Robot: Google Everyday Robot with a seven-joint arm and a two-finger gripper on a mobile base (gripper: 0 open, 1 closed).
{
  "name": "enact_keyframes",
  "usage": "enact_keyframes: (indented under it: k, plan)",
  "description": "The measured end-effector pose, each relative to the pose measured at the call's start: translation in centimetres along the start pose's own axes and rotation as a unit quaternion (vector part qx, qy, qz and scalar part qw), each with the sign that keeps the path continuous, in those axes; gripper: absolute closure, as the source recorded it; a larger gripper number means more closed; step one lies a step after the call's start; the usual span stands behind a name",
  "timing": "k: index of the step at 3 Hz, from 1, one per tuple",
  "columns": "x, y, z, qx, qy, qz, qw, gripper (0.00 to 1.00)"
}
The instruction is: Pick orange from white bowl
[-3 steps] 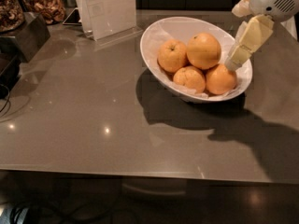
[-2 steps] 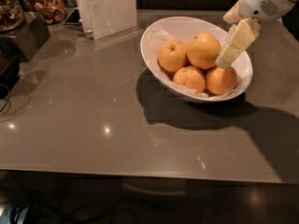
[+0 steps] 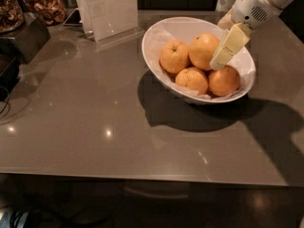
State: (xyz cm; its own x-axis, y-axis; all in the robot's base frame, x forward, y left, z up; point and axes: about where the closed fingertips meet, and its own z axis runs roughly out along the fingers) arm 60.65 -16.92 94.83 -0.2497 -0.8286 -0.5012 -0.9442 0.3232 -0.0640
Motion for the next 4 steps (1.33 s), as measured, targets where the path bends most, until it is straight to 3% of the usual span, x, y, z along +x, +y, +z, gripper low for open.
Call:
enact_keyframes:
  k: [2,4]
  plan:
    - [-0.1,-0.8,3.6,-0.043,-0.020,0.025,0.9985,0.00]
    - [-0.2,-1.1,3.8,-0.040,-0.023,0.025,0.9986,0.42]
